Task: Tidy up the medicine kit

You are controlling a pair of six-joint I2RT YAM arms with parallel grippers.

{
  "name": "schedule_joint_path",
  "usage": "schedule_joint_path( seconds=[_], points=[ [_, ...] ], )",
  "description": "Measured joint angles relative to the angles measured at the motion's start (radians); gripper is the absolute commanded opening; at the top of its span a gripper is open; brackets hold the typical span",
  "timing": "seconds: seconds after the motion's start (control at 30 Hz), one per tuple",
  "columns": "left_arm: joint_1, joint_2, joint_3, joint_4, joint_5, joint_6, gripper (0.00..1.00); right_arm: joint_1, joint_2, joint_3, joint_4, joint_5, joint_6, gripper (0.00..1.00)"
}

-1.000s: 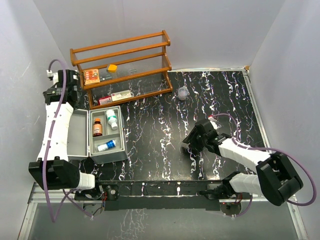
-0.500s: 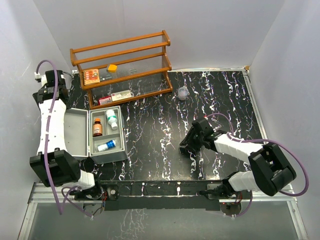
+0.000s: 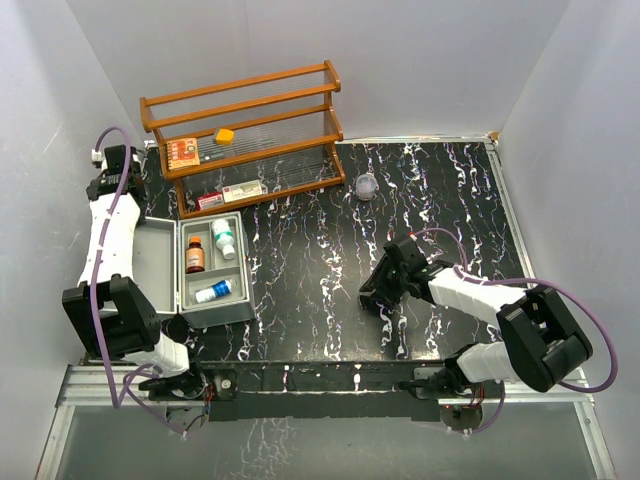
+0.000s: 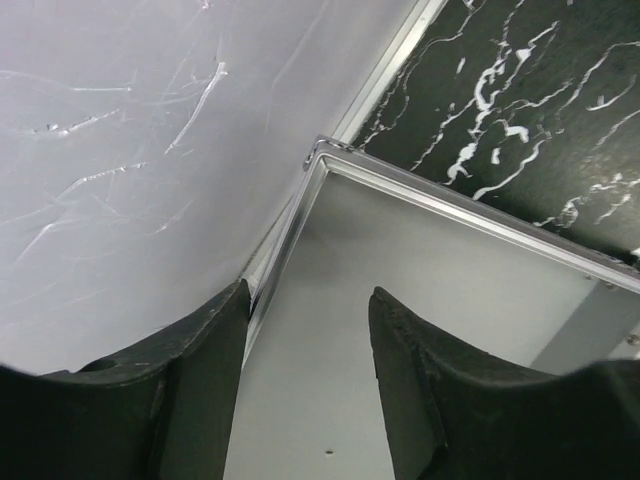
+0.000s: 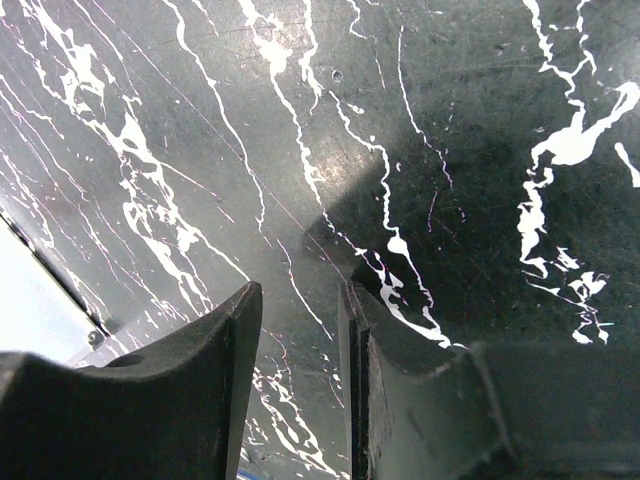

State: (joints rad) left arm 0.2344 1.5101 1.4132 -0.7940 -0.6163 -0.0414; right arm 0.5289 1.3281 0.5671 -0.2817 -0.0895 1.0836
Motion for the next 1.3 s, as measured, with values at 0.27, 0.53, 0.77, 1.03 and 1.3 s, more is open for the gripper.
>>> schedule_joint_path(
  seconds=[0.27,0.53,0.77,1.03,1.3],
  points=[
    [0.000,0.017,-0.018,0.035,-0.059,0.012,0.38,0.000,-0.005,0.000,-0.002,0.000,0.018,0.34],
    [0.006,0.041,-0.014,0.030,-0.117,-0.004,0.20,0.000,-0.005,0.000,-0.003,0.000,0.019,0.33],
    [0.006,0.041,0.028,-0.021,-0.103,-0.023,0.08,0.000,-0.005,0.000,-0.002,0.000,0.019,0.33],
    [0.006,0.040,0.079,-0.103,-0.057,-0.061,0.00,0.000,-0.005,0.000,0.018,-0.013,-0.009,0.33],
    [-0.048,0.041,0.186,-0.229,-0.054,-0.132,0.00,0.040,-0.005,0.041,0.076,-0.040,-0.143,0.34]
  ],
)
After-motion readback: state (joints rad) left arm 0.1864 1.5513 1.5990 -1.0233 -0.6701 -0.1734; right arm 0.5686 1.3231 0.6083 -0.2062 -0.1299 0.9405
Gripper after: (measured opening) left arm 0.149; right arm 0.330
